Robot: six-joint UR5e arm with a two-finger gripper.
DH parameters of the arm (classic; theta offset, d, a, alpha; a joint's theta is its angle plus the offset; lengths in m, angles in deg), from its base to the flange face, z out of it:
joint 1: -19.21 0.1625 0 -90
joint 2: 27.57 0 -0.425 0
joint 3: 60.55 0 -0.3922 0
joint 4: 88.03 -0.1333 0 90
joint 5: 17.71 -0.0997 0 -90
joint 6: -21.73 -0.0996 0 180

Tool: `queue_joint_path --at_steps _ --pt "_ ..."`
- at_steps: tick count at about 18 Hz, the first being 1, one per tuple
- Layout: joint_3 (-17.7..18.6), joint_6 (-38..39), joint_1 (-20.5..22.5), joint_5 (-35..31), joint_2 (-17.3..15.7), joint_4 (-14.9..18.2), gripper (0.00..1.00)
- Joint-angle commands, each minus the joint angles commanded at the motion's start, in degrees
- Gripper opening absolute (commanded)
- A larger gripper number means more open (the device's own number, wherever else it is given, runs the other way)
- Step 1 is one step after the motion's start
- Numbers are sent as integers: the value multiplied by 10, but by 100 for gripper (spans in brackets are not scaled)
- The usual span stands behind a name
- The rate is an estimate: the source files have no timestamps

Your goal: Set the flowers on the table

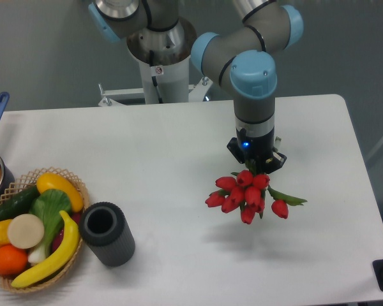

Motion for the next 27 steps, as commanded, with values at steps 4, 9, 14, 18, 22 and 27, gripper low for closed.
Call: queue_joint_path --at_steps 4,9,14,18,22,27 --pt "-1 3 -3 4 4 0 20" --pt "-1 6 -2 16 22 2 26" --pt "-14 33 -3 41 48 10 40" --pt "-15 34 -3 49 55 9 78" --pt "-13 35 -3 49 55 7 100" --pt "-11 33 1 47 50 5 100"
